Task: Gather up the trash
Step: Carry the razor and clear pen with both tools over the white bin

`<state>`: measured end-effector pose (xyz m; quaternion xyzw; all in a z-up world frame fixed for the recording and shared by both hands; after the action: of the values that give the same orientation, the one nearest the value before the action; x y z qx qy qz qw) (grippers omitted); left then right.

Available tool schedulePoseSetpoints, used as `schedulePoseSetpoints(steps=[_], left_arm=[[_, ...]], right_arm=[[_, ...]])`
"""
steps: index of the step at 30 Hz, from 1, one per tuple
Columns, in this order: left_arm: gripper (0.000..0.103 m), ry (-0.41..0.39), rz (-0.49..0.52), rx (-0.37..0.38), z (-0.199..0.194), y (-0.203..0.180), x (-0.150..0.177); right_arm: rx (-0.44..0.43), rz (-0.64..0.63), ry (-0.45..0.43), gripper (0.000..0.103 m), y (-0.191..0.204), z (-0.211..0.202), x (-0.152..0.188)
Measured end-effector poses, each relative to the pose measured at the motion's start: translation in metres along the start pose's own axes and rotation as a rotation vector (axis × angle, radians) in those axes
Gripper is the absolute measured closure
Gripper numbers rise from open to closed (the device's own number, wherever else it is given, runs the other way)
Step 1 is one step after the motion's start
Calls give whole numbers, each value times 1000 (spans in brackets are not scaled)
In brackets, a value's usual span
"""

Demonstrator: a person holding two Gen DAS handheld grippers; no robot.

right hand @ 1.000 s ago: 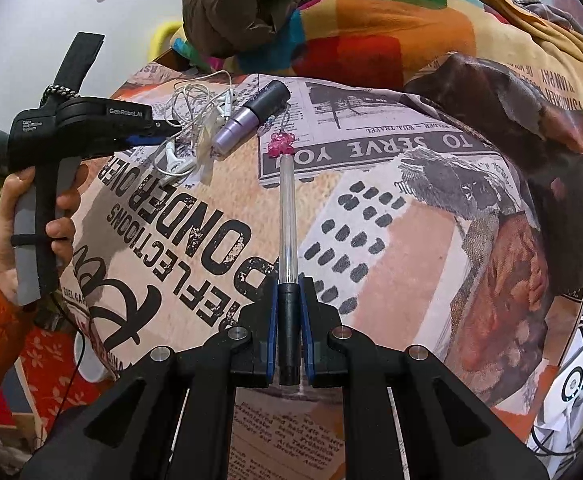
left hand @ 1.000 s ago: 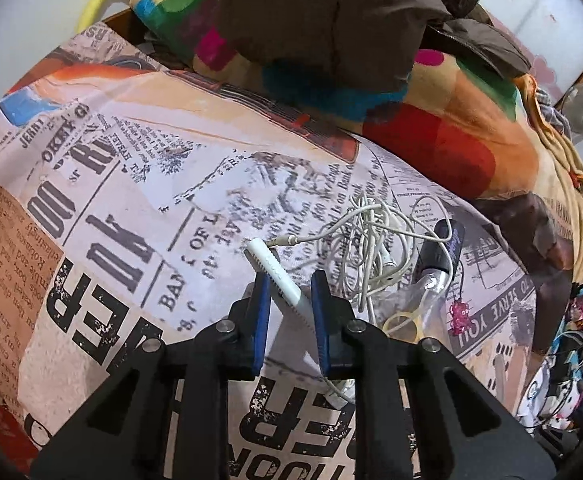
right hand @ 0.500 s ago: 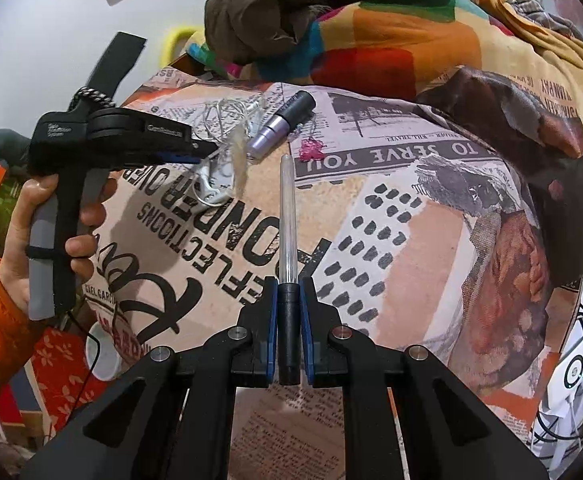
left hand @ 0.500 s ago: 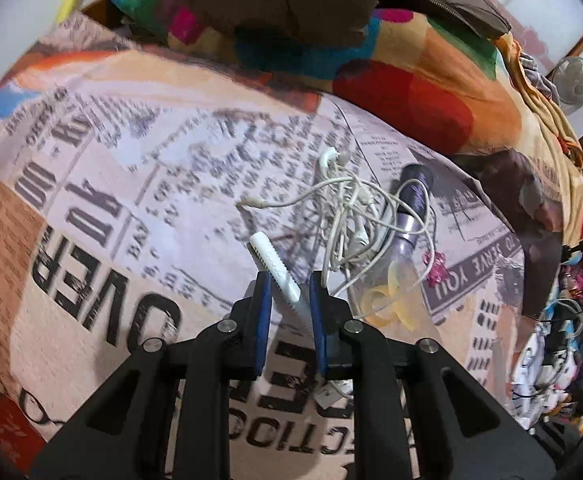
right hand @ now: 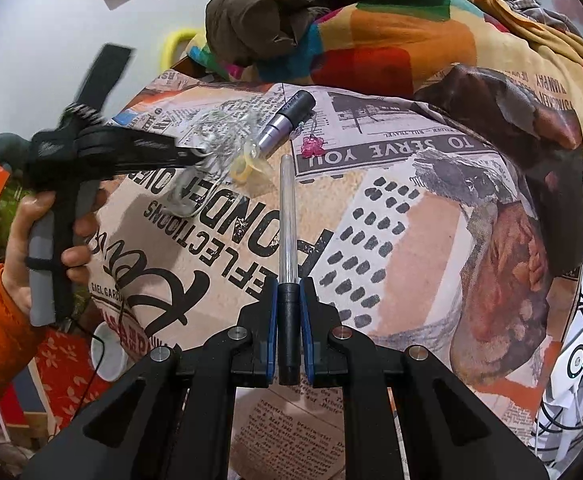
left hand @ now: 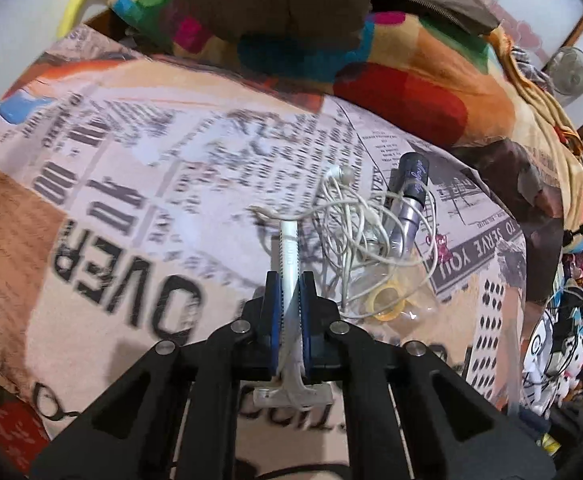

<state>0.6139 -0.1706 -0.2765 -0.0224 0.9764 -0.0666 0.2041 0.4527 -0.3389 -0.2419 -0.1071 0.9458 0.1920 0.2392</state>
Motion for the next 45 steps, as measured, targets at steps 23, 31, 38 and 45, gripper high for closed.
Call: schedulePoseSetpoints(steps=[23, 31, 38, 45], left_arm=[[96, -122, -16, -136, -25, 92, 24], [96, -129, -24, -133, -18, 111, 22], [96, -168, 16, -104, -65, 111, 47], [96, -275, 13, -75, -149, 126, 78]], right_arm=[[-13, -54, 2, 93, 41, 11, -10], [-1, -33, 23, 93, 33, 23, -10], [-8, -34, -8, 93, 49, 7, -18], [-20, -107, -59, 93, 101, -23, -24]])
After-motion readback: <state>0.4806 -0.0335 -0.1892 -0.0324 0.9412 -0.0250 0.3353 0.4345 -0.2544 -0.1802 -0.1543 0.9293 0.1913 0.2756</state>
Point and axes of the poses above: each gripper's, at about its wrist camera, not at the fingertips, and z roughly the way its jaws point, y to its left, x to its underside, the point moved 1 cm from there along z, roughly the way its jaws point, and after that the axes turned 4 degrees about -x, right-handed, at the moved point
